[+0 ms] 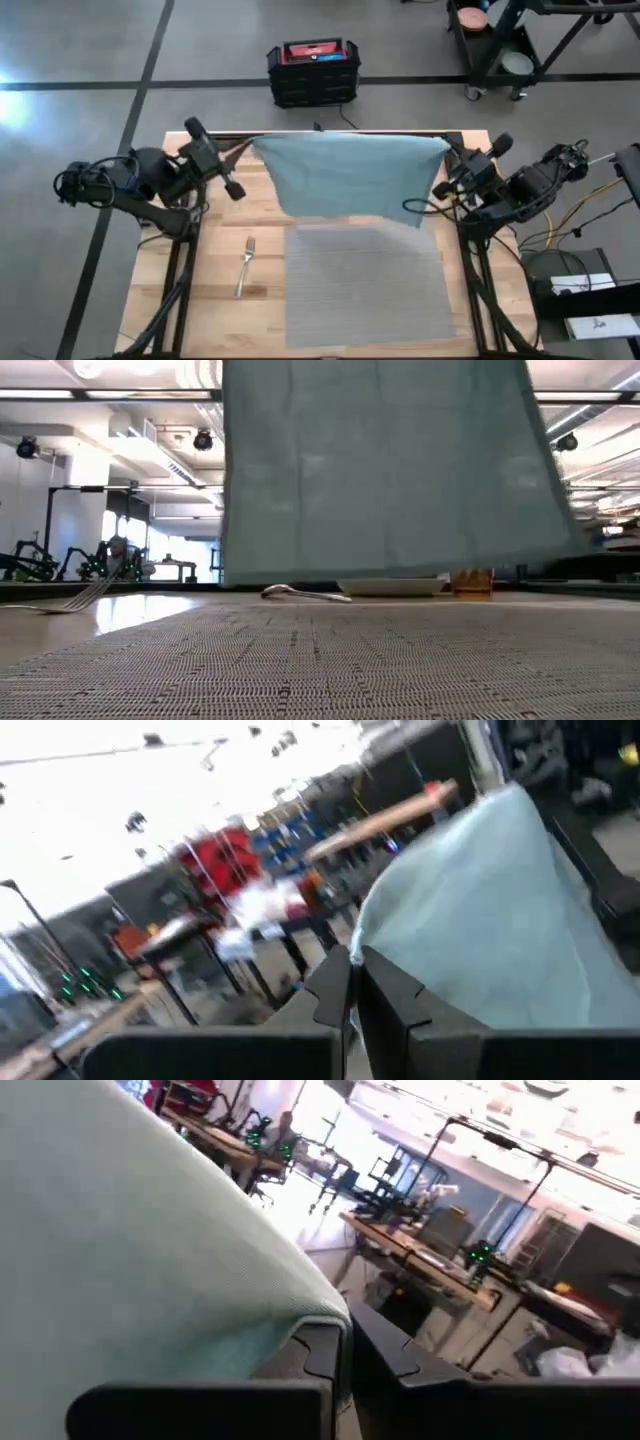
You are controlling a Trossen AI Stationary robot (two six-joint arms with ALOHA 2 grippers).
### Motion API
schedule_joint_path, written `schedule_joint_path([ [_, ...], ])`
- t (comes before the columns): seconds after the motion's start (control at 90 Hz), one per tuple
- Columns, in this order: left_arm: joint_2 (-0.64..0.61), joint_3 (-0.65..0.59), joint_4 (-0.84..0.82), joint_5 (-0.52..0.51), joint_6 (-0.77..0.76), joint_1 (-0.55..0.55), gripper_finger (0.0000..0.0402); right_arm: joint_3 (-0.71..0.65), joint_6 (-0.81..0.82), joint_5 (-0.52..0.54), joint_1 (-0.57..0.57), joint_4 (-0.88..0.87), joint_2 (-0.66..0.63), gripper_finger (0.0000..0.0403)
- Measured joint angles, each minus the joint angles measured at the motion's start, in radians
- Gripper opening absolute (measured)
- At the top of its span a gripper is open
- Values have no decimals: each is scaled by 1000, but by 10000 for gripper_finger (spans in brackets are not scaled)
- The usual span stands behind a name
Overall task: Set table place
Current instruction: Fold the blue napkin on the gray placemat
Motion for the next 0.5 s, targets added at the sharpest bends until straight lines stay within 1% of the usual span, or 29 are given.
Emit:
schedule_joint_path([
  [0.067,-6,0,-9,53,-23,-13,0,4,-33,-46,17,31,6,0],
  [0.133,-10,0,-63,108,-104,-37,0,-5,-58,-151,47,61,17,0],
  [0.189,-9,0,-137,131,-189,-66,0,-20,-62,-237,76,78,34,0],
  [0.233,2,0,-203,133,-251,-94,0,-31,-50,-291,99,92,56,0],
  [0.344,46,-1,-349,117,-397,-176,0,-56,9,-377,163,99,117,0],
  [0.444,94,-1,-407,92,-515,-267,0,-73,84,-460,222,99,164,0],
  [0.5,124,-1,-418,68,-574,-325,0,-83,140,-490,260,102,194,0],
])
